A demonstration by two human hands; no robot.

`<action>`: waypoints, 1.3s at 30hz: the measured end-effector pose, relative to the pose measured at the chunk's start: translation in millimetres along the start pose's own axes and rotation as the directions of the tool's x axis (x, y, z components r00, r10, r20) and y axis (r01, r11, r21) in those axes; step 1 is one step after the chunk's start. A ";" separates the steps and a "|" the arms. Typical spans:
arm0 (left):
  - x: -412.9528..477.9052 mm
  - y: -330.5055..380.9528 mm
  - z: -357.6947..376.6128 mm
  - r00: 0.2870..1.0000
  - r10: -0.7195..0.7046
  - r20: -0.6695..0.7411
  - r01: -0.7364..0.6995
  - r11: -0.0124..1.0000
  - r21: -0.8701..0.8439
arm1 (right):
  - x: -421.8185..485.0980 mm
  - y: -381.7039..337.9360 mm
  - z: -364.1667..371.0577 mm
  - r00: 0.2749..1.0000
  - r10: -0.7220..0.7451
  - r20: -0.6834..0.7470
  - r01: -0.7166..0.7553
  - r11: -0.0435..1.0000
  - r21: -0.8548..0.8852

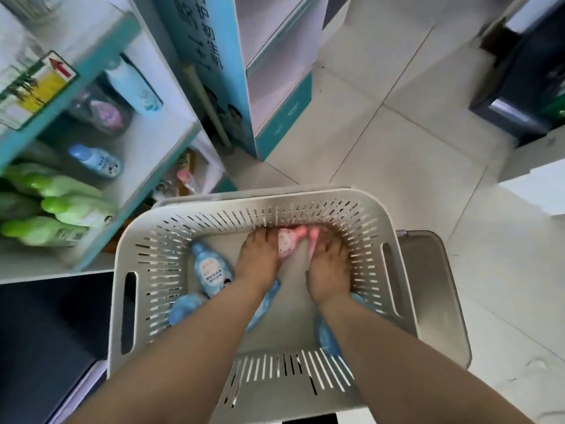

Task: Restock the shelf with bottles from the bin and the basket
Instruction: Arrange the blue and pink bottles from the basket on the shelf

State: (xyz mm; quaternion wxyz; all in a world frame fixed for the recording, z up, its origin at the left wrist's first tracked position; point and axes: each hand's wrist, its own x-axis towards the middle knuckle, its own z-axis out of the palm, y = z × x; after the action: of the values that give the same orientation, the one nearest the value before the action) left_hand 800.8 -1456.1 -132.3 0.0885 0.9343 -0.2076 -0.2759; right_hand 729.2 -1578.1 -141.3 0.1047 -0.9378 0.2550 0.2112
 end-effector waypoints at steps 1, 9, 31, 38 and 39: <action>0.6 -1.2 2.0 0.999 -0.030 0.016 0.030 1.000 -0.005 | 1.2 0.0 0.1 1.000 0.007 0.006 -0.007 1.000 0.023; -38.9 -2.3 -43.8 0.975 -0.216 0.055 0.223 0.940 -0.257 | -25.6 -9.9 -50.6 0.996 -0.087 -0.037 0.093 0.842 0.532; -320.7 -56.1 -271.1 0.705 -0.524 -0.478 0.000 0.674 -0.739 | -197.4 -169.7 -315.4 0.698 -0.711 -0.085 0.470 0.365 0.803; -472.2 -97.1 -283.6 0.523 -0.623 -0.582 -0.038 0.665 -0.746 | -323.1 -254.7 -347.4 0.513 -0.816 -0.266 0.732 0.254 0.632; -495.1 -104.2 -281.9 0.495 -0.633 -0.595 -0.044 0.666 -0.745 | -345.3 -266.5 -348.3 0.481 -0.824 -0.297 0.761 0.225 0.608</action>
State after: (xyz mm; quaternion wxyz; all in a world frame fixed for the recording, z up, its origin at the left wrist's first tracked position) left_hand 614.8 -1131.9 310.1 0.4538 0.8686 0.1536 0.1269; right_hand 718.2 -1308.2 347.2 0.5383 -0.8152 -0.2049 0.0610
